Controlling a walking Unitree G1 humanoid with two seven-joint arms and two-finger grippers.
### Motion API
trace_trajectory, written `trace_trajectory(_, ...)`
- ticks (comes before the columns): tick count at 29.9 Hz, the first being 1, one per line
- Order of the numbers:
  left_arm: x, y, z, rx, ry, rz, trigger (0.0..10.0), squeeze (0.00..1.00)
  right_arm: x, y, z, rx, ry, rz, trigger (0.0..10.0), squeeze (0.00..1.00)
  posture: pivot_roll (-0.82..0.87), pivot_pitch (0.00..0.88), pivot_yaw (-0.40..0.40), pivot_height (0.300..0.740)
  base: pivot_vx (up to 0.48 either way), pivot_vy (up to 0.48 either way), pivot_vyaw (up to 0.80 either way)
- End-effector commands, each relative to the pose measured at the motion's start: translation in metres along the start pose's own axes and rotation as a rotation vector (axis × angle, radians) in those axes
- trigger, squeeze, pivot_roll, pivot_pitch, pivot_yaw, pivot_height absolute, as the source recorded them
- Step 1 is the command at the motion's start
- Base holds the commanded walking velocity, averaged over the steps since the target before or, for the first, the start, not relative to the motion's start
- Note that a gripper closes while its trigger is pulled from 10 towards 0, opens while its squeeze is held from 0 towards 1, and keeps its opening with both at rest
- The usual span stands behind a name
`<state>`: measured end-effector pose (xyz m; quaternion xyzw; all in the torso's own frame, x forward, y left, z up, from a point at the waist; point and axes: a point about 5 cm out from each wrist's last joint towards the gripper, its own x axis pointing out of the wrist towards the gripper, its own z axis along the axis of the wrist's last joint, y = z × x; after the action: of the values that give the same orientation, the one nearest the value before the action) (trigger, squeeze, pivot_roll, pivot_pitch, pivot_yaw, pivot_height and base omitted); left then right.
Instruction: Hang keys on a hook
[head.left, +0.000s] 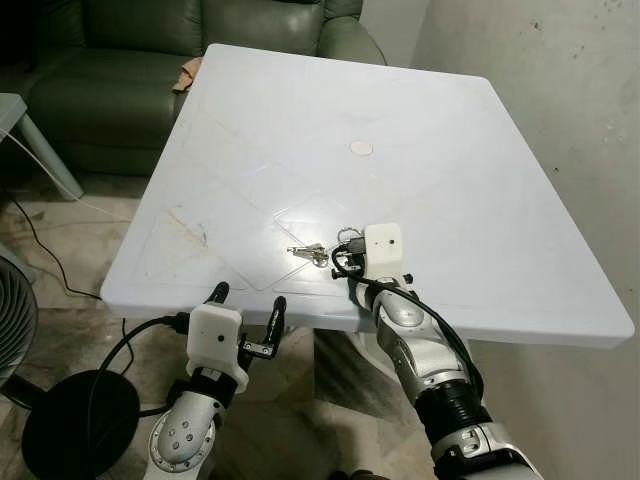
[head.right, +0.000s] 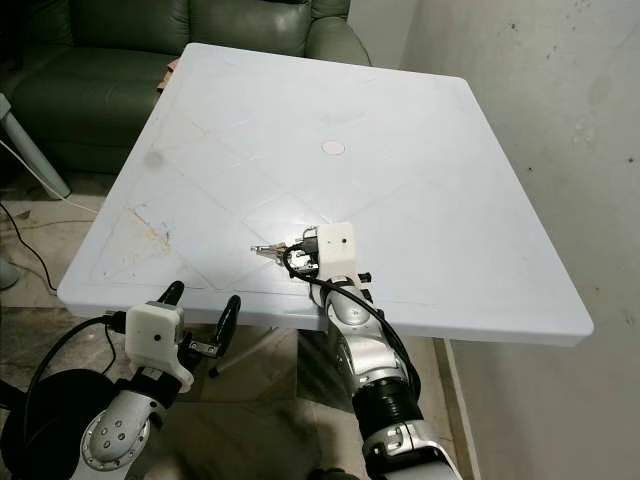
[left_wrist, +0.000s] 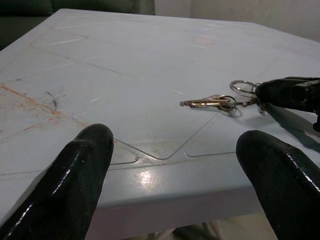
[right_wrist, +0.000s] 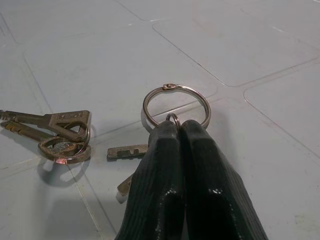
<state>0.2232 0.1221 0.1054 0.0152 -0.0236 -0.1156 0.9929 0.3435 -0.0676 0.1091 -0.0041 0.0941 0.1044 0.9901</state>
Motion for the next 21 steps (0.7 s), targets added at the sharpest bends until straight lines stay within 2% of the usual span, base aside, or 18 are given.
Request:
trace_trajectory(1, 0.0, -0.002, 0.001, 0.006, 0.0, -0.002, 10.0, 0.0, 0.0, -0.002, -0.004, 0.009, 0.018, -0.005, 0.0, 0.0, 0.07, 0.149, -0.1, 0.732, 0.0, 0.0, 0.0)
trace_trajectory(7, 0.001, -0.002, 0.001, 0.006, -0.001, -0.002, 10.0, 0.0, 0.0, -0.002, 0.001, 0.04, -0.019, 0.008, 0.0, 0.0, 0.07, 0.146, -0.098, 0.732, 0.0, 0.0, 0.0)
trace_trajectory(9, 0.001, -0.002, 0.001, 0.006, -0.002, -0.002, 10.0, 0.0, -0.002, -0.003, 0.01, 0.06, -0.097, 0.027, 0.0, 0.0, 0.07, 0.145, -0.099, 0.732, 0.0, 0.0, 0.0)
trace_trajectory(10, 0.002, -0.002, 0.002, 0.008, -0.004, -0.001, 10.0, 0.0, -0.004, -0.005, 0.015, 0.081, -0.141, 0.041, 0.0, 0.0, 0.07, 0.142, -0.097, 0.732, 0.0, 0.0, 0.0)
trace_trajectory(13, 0.004, -0.002, 0.003, 0.012, -0.01, 0.003, 10.0, 0.0, -0.005, -0.01, 0.023, 0.156, -0.167, 0.041, 0.2, 0.0, 0.07, 0.142, -0.097, 0.732, 0.0, 0.0, 0.0)
trace_trajectory(14, 0.005, -0.002, 0.003, 0.013, -0.011, 0.004, 10.0, 0.0, -0.006, -0.012, 0.027, 0.17, -0.198, 0.048, 2.5, 0.0, 0.06, 0.135, -0.096, 0.732, 0.0, 0.0, 0.0)
trace_trajectory(15, 0.005, -0.001, 0.004, 0.013, -0.013, 0.004, 10.0, 0.0, -0.008, -0.014, 0.031, 0.176, -0.218, 0.054, 3.3, 0.0, 0.06, 0.135, -0.096, 0.732, 0.0, 0.0, 0.0)
trace_trajectory(16, 0.007, -0.001, 0.005, 0.013, -0.019, 0.007, 10.0, 0.0, -0.01, -0.019, 0.038, 0.194, -0.26, 0.048, 3.3, 0.0, 0.06, 0.135, -0.096, 0.732, 0.0, 0.0, 0.0)
trace_trajectory(19, 0.009, -0.001, 0.005, 0.012, -0.023, 0.008, 10.0, 0.0, -0.011, -0.022, 0.041, 0.202, -0.275, 0.037, 3.2, 0.0, 0.06, 0.126, -0.096, 0.732, 0.0, 0.0, 0.0)
trace_trajectory(20, 0.013, 0.0, 0.007, 0.013, -0.034, 0.012, 10.0, 0.0, -0.014, -0.031, 0.052, 0.191, -0.338, 0.036, 7.0, 0.0, 0.06, 0.117, -0.096, 0.732, 0.0, 0.0, 0.0)
trace_trajectory(21, 0.016, 0.001, 0.009, 0.013, -0.041, 0.015, 10.0, 0.0, -0.016, -0.034, 0.058, 0.185, -0.361, 0.035, 10.0, 0.0, 0.06, 0.117, -0.096, 0.732, 0.0, 0.0, 0.0)
